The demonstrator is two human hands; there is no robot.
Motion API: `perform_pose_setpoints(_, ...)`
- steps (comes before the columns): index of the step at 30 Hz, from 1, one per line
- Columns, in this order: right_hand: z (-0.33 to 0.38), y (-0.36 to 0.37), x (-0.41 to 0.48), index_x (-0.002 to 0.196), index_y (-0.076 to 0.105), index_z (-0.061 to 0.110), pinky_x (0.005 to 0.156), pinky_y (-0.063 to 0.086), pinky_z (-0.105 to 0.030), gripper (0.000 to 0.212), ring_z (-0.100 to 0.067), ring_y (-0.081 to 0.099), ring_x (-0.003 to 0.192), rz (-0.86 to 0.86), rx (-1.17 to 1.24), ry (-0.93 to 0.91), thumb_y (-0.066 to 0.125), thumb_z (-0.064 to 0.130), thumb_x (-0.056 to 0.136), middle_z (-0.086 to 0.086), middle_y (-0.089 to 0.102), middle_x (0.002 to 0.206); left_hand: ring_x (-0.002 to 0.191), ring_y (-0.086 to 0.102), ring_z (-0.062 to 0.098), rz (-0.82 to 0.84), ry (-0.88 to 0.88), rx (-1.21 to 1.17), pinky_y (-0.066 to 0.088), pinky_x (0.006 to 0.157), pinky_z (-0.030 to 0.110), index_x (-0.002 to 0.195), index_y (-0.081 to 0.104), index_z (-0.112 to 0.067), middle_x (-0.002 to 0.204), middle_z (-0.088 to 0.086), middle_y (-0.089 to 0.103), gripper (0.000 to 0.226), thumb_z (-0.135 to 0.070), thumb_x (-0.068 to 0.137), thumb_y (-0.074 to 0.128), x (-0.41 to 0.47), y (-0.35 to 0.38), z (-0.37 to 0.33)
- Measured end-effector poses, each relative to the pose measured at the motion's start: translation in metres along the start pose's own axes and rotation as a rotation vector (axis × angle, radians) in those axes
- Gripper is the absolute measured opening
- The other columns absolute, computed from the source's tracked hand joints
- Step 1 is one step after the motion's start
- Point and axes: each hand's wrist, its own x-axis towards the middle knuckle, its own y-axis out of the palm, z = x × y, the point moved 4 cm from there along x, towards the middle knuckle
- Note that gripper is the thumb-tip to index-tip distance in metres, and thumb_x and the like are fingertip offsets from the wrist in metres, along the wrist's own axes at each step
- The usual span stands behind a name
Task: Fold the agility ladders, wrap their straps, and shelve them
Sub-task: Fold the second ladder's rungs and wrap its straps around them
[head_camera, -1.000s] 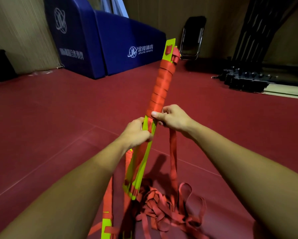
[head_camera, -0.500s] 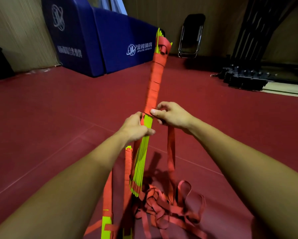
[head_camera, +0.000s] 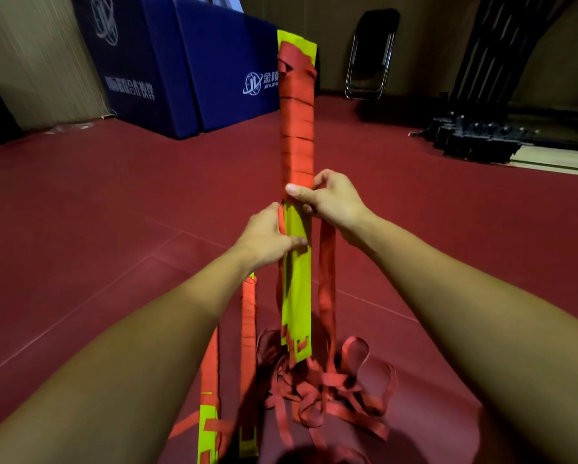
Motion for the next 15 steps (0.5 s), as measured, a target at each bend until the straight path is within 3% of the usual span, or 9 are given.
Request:
perform_pose_setpoints(3,-0.002,-0.008,0.002,0.076,0.057,0.013,0.051,0.037,-0.027,0.043,-0.011,0.048,0.049,-0.009,-0.278,-0.029,0.081,0.049,0.075,0.000,0.058,0.056,0.097,0.068,0.021,0.026,-0.018,-0.080,0.054,0.090,0.036,0.107,0.062,-0.019,0.103,0.003,0.072,0.046,-0.021,0.068,0.087,0.000,0.000,0.001)
perform_pose_setpoints(7,-0.001,-0.003,-0.007,0.070,0.061,0.011,0.046,0.032,-0.020,0.035,-0.004,0.041,0.041,0.250,-0.272,-0.012,0.066,0.036,0.093,-0.001,0.052,0.054,0.102,0.070,0.026,0.089,-0.038,-0.183,0.055,0.095,0.047,0.101,0.058,-0.025,0.105,0.006,0.073,0.045,-0.023,0.061,0.079,0.006,0.002,0.012)
perform_pose_setpoints(10,-0.001,-0.005,-0.008,0.061,0.058,0.012,0.046,0.028,-0.021,0.041,-0.003,0.035,0.039,0.187,-0.299,-0.049,0.066,0.037,0.093,-0.001,0.049,0.052,0.104,0.065,0.026,0.129,-0.041,-0.196,0.054,0.090,0.035,0.117,0.048,-0.015,0.106,0.009,0.066,0.045,-0.009,0.082,0.076,0.000,0.006,0.005)
perform_pose_setpoints(13,-0.002,0.000,-0.008,0.061,0.060,0.009,0.050,0.027,-0.030,0.047,-0.010,0.034,0.045,0.125,-0.348,-0.039,0.067,0.046,0.090,-0.006,0.046,0.053,0.096,0.060,0.025,0.081,-0.031,0.027,0.048,0.074,0.035,0.119,0.039,-0.011,0.100,0.004,0.060,0.068,-0.036,0.075,0.084,-0.005,0.009,0.002)
perform_pose_setpoints(15,-0.002,0.002,-0.008,0.060,0.060,0.005,0.054,0.026,-0.034,0.055,-0.016,0.033,0.052,0.087,-0.405,-0.033,0.066,0.052,0.088,-0.010,0.042,0.055,0.106,0.061,0.030,0.040,-0.042,0.172,0.050,0.082,0.037,0.121,0.043,-0.014,0.111,0.009,0.063,0.082,-0.056,0.064,0.083,-0.005,0.009,0.004)
